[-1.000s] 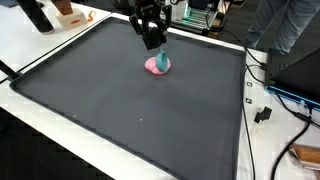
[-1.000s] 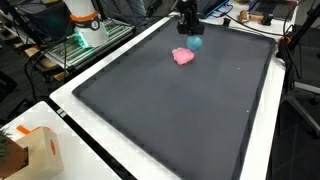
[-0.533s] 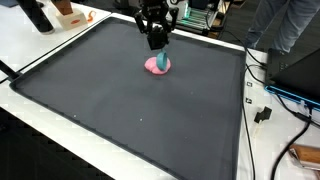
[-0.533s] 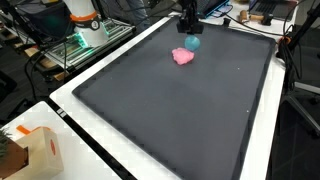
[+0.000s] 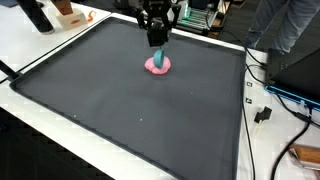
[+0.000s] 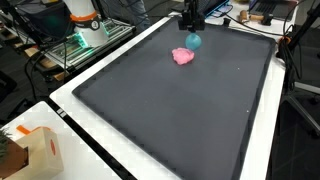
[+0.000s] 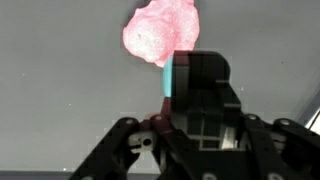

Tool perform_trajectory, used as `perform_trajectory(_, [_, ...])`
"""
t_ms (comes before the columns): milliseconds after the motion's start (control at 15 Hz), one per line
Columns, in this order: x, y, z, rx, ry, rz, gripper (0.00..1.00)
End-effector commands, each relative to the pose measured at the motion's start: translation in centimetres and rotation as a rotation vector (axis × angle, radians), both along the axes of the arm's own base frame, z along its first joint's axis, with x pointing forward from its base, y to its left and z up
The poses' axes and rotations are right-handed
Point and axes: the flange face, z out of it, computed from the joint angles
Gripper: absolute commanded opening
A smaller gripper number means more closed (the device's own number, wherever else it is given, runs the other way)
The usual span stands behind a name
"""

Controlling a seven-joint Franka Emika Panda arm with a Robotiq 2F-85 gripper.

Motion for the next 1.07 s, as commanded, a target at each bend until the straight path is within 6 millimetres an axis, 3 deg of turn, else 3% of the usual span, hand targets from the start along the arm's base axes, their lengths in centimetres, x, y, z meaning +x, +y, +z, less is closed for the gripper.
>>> perform_trajectory(0, [-1.1,1.3,2.7,-0.144,-0.049,-0.032,0.25])
perform_trajectory(200, [-1.3,2.5,4.1,-0.303,-0.069,-0.07,0.25])
perform_trajectory(467, [-1.4,6.4,3.7,-0.521,-0.064,-0.115,0.25])
perform_trajectory(733, [-1.2,9.8,1.9,-0.687,-0.03,-0.173,0.25])
perform_trajectory(1000, [0.1,11.0,-1.6,-0.798,-0.003,-0.253,0.25])
